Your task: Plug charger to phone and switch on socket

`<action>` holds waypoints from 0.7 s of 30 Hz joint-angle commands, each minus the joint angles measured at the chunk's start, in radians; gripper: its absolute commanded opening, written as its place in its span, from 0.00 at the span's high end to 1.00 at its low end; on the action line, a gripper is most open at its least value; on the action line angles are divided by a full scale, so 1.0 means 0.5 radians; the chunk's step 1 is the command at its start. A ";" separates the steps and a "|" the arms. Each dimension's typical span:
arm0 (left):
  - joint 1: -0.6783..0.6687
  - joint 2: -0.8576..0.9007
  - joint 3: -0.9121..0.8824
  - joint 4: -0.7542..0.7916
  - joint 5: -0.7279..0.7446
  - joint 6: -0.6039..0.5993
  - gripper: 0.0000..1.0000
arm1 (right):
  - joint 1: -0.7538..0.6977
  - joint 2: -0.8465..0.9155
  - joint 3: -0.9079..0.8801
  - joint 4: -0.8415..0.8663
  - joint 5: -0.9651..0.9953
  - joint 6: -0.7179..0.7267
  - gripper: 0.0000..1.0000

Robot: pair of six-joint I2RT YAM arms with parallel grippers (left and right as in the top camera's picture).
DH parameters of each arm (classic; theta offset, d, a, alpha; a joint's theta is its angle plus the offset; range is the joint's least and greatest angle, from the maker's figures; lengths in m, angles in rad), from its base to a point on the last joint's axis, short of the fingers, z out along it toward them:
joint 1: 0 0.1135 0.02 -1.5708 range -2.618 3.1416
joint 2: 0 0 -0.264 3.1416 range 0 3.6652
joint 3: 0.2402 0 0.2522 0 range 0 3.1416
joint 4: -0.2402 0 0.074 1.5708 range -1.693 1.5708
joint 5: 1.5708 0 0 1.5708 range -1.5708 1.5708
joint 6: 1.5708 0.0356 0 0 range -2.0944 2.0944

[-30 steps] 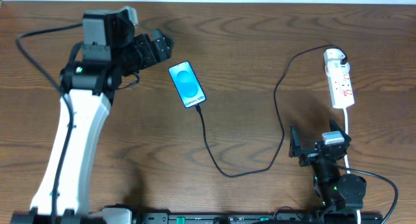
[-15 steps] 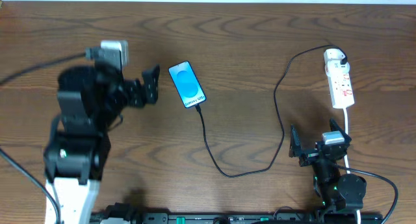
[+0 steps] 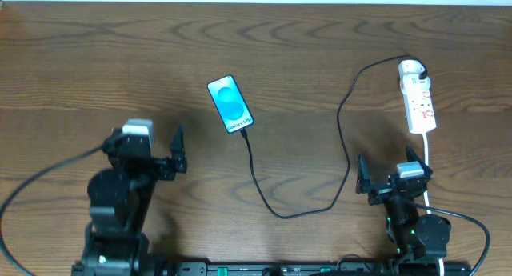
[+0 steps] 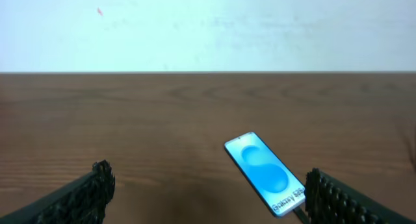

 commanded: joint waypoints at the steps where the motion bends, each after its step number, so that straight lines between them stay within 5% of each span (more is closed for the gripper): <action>1: 0.049 -0.205 -0.186 0.041 -0.059 0.043 0.05 | -0.014 -0.014 -0.008 -0.004 0.008 -0.020 0.01; 21: 0.056 -0.857 -0.804 0.159 -0.122 0.043 0.05 | -0.014 -0.014 -0.008 -0.004 0.008 -0.020 0.01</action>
